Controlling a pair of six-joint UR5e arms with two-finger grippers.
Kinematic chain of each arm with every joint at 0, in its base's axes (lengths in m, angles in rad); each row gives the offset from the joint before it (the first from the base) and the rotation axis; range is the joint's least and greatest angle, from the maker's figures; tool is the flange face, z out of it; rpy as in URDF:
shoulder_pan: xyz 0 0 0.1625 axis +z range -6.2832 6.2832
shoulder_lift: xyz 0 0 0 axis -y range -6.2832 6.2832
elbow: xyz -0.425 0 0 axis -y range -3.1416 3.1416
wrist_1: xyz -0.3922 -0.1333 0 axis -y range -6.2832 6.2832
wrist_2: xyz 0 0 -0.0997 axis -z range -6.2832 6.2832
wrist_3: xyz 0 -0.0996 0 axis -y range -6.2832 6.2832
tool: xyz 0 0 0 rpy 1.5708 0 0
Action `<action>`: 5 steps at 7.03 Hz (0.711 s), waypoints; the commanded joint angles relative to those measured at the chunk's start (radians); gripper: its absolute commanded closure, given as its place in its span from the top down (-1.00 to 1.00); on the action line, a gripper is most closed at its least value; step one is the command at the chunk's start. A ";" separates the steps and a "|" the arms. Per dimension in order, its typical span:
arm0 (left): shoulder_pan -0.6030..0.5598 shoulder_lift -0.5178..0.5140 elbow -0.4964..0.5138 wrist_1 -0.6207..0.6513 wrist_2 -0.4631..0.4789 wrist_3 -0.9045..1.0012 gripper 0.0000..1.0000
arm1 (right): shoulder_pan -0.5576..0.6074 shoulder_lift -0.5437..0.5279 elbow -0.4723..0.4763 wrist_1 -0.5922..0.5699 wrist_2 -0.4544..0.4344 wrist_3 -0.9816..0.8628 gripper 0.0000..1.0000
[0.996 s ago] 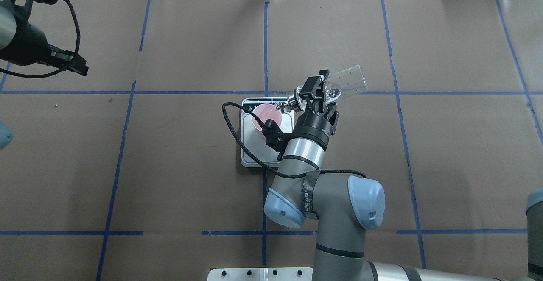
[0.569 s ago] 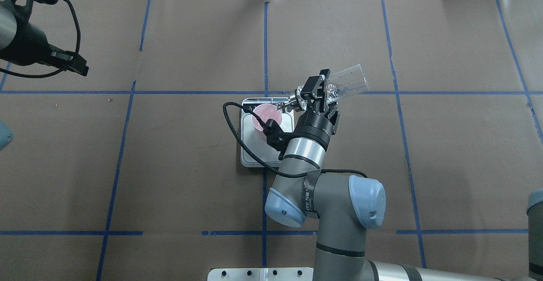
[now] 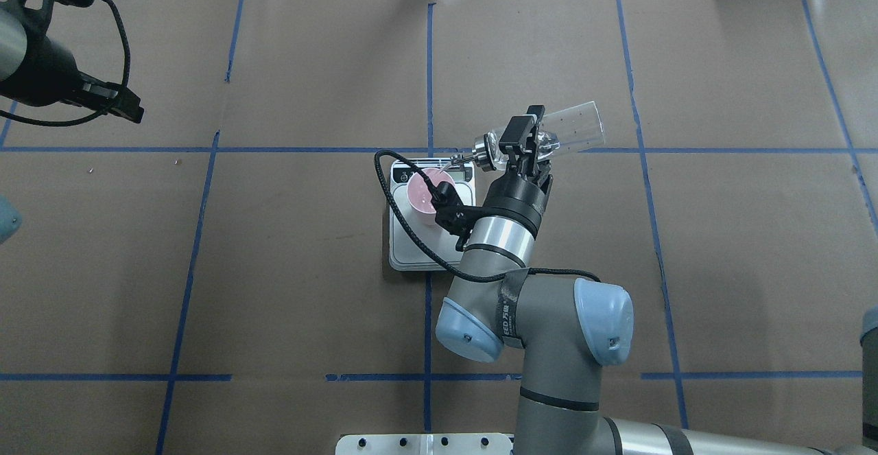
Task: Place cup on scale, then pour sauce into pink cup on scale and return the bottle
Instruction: 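Tilt the bottle spout down over the pink cup with the right gripper, then turn the bottle upright and move it back with the right gripper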
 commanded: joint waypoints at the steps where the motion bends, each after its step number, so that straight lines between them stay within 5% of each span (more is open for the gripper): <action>1: 0.000 0.000 -0.002 0.000 0.000 0.000 0.05 | 0.000 -0.023 0.008 0.003 0.005 0.179 -1.00; 5: -0.002 0.000 -0.005 0.000 0.000 0.000 0.05 | -0.029 -0.046 0.025 0.014 0.036 0.627 -1.00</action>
